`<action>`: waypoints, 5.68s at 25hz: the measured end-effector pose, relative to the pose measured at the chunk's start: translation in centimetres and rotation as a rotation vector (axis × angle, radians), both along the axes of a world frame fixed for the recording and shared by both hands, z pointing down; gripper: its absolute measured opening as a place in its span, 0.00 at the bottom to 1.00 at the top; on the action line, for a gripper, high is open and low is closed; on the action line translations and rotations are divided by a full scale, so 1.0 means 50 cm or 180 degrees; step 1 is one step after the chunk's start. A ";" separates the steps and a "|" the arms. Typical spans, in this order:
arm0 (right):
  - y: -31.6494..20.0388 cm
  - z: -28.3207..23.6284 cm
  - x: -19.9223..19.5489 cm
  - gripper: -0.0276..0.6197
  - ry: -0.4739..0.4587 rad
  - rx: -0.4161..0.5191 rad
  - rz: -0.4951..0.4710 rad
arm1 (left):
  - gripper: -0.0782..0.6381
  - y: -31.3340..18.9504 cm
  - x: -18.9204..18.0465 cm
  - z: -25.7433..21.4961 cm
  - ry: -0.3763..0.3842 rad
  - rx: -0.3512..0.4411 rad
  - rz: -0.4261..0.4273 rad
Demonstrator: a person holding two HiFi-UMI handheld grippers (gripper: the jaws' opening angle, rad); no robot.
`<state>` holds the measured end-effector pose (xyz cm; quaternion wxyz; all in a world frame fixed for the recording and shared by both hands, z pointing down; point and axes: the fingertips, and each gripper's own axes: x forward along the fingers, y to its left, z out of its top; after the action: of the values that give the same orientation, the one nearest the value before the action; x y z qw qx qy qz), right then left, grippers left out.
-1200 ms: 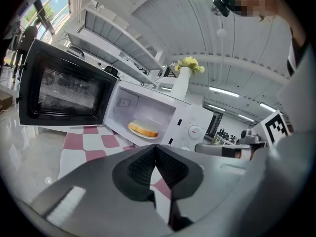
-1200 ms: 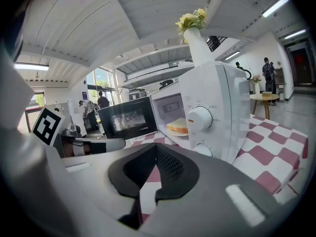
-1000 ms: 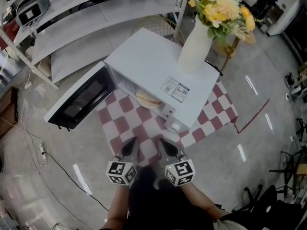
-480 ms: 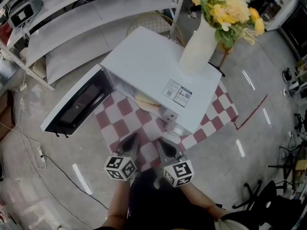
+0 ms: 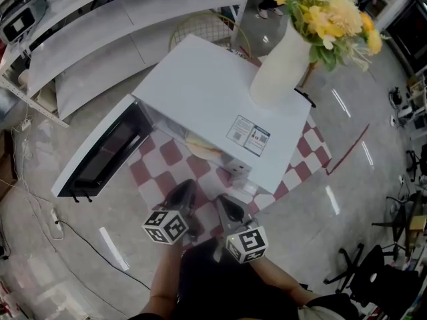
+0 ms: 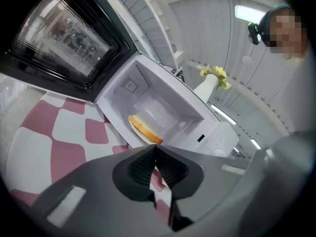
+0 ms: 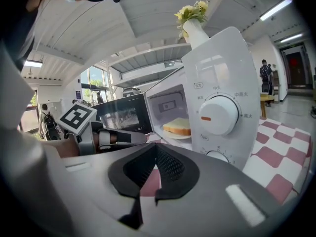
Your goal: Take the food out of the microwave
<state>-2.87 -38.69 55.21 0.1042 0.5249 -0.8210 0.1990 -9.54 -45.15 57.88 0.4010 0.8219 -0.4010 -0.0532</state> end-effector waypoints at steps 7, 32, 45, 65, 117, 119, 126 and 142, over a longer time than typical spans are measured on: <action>-0.020 0.012 0.001 0.04 0.0017 0.0001 0.0072 | 0.12 -0.047 0.010 0.017 0.0265 -0.0269 0.0009; -0.067 0.025 -0.008 0.04 0.0136 0.0069 0.0084 | 0.27 -0.156 0.052 0.083 0.1335 -0.0930 -0.0163; -0.057 0.028 -0.001 0.04 0.0117 0.0025 0.0129 | 0.15 -0.189 0.058 0.093 0.1668 -0.1126 -0.0483; -0.066 0.017 0.013 0.04 0.0141 0.0115 0.0141 | 0.13 -0.164 0.028 0.092 0.2054 -0.1224 -0.0569; 0.088 -0.021 -0.095 0.04 -0.0050 0.0240 -0.0587 | 0.14 0.205 -0.265 0.026 0.2450 -0.0634 -0.1953; 0.096 -0.021 -0.099 0.04 -0.0053 0.0241 -0.0635 | 0.14 0.224 -0.273 0.022 0.2502 -0.0612 -0.2027; 0.125 -0.027 -0.110 0.04 -0.0049 0.0271 -0.0747 | 0.14 0.289 -0.300 0.006 0.2532 -0.0480 -0.2240; 0.168 -0.051 -0.112 0.04 -0.0104 0.0235 -0.0776 | 0.14 0.419 -0.312 -0.034 0.2650 -0.0453 -0.2610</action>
<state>-8.48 -30.31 52.68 0.0948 0.4213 -0.8871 0.1630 -25.12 -24.20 56.18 0.5255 0.4807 -0.4976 -0.4951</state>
